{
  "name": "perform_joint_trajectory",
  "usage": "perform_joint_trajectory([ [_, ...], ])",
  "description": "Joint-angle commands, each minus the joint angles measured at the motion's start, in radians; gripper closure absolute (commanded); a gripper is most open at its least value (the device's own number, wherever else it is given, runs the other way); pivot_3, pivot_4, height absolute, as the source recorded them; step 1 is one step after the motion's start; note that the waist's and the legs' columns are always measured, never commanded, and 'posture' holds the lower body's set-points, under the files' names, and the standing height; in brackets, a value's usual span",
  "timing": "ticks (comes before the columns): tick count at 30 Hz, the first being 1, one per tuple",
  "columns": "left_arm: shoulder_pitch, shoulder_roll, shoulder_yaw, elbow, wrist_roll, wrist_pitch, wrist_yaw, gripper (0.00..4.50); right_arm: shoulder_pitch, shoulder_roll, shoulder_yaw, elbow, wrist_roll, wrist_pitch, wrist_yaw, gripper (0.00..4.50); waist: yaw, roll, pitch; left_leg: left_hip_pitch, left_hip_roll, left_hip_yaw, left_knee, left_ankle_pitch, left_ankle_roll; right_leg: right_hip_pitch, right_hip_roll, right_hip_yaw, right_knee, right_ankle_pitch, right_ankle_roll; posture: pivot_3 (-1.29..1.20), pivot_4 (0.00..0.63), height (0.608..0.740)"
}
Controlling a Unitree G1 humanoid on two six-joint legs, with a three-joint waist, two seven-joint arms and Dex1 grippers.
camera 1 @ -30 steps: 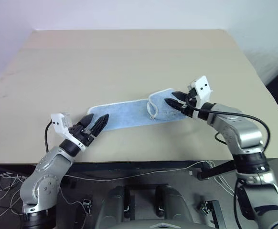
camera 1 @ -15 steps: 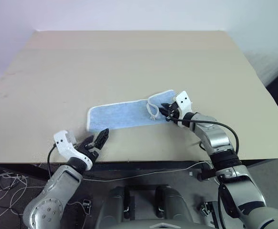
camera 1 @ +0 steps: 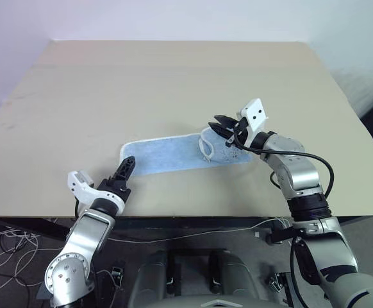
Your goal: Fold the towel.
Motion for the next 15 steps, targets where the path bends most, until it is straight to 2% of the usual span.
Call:
perform_joint_trajectory([
  [1, -0.038, 0.02, -0.002, 0.071, -0.005, -0.009, 0.015, 0.01, -0.005, -0.011, -0.036, -0.071, 0.026, 0.011, -0.012, 3.33, 0.005, 0.0, 0.0, 0.0, 0.0, 0.0, 0.0, 0.0, 0.0, 0.0, 0.0, 0.0, 0.0, 0.0, 0.0, 0.0, 0.15, 0.74],
  [6, -0.084, 0.028, -0.001, 0.113, -0.028, -0.013, 0.02, 0.01, 0.021, -0.025, -0.048, -0.119, 0.031, 0.034, -0.028, 3.33, 0.016, 0.0, 0.0, 0.0, 0.0, 0.0, 0.001, 0.0, 0.0, 0.001, 0.0, 0.0, 0.0, 0.0, 0.0, 0.0, 0.15, 0.74],
  [7, -0.089, 0.029, 0.0, 0.119, -0.029, -0.014, 0.019, 0.2, 0.027, -0.027, -0.05, -0.126, 0.031, 0.037, -0.031, 3.34, 0.017, 0.0, 0.0, 0.0, 0.0, 0.0, 0.001, 0.0, 0.0, 0.001, 0.0, 0.0, 0.0, 0.0, 0.0, 0.0, 0.15, 0.74],
  [9, -0.1, 0.032, 0.003, 0.126, -0.031, -0.018, 0.017, 0.63, 0.035, -0.029, -0.052, -0.136, 0.03, 0.042, -0.04, 3.34, 0.016, 0.0, 0.0, 0.0, 0.0, 0.0, 0.001, 0.0, 0.0, 0.001, 0.0, 0.0, 0.0, 0.0, 0.0, 0.0, 0.15, 0.74],
  [15, -0.121, 0.048, 0.004, 0.14, -0.029, -0.027, 0.001, 2.81, 0.054, -0.024, -0.053, -0.163, 0.032, 0.05, -0.058, 3.34, 0.013, 0.0, 0.0, 0.0, 0.0, 0.0, 0.001, 0.0, 0.0, 0.0, 0.001, 0.0, 0.0, 0.0, 0.0, 0.0, 0.15, 0.74],
])
